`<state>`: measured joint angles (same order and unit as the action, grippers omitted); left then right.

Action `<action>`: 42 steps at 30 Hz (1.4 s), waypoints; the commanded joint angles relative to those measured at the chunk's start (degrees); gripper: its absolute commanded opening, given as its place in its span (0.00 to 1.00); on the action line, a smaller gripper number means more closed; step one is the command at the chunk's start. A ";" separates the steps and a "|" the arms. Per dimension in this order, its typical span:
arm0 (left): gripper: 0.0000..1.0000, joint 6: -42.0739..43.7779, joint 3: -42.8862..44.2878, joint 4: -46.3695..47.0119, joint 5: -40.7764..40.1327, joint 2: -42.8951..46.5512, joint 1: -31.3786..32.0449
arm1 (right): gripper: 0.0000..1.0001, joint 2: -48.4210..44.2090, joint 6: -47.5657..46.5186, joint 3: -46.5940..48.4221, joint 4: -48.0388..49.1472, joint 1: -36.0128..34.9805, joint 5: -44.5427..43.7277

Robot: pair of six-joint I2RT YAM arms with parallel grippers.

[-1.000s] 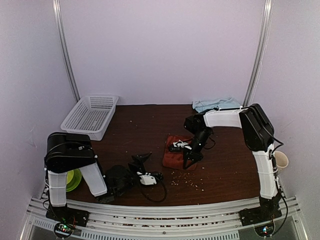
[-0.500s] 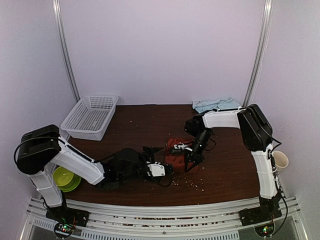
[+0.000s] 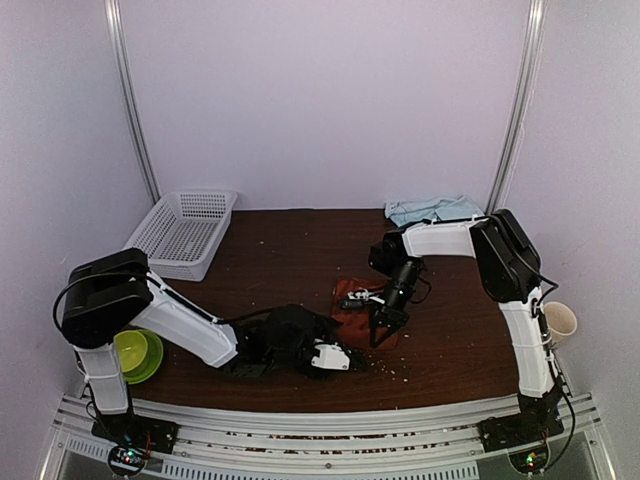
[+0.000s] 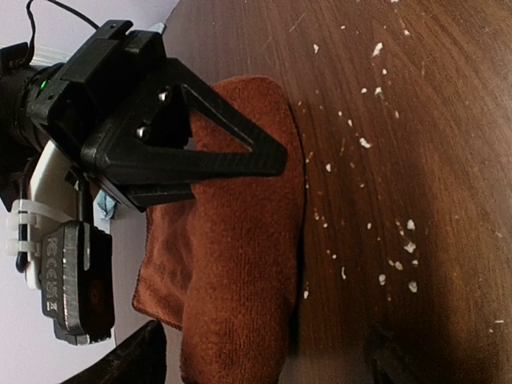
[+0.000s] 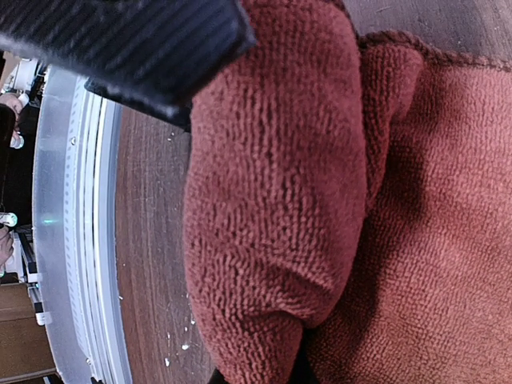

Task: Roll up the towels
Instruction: Roll the towel at the center of the board.

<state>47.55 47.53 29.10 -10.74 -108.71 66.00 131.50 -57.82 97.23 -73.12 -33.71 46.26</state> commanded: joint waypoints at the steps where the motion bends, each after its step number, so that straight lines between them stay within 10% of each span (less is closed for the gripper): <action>1: 0.87 1.45 2.35 -3.69 -1.80 -1.99 0.44 | 0.02 3.03 0.57 -0.68 -1.10 -0.47 -4.69; 16: 0.57 -1.70 10.29 -13.18 -6.82 -9.43 0.45 | 0.02 2.68 -0.82 -0.38 -2.59 -0.39 -4.35; 25: 0.00 -4.26 12.92 -19.26 -3.84 -11.88 0.20 | 0.11 0.37 -1.42 -0.40 -2.43 0.03 -4.30; 42: 0.00 -15.03 28.70 -44.47 21.36 -16.82 -7.90 | 0.54 -29.34 0.64 -19.74 23.10 7.26 -13.44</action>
<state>36.45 73.25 -1.72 1.21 -119.74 60.29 109.49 -58.30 85.71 -63.26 -26.87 38.72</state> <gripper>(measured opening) 0.078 0.527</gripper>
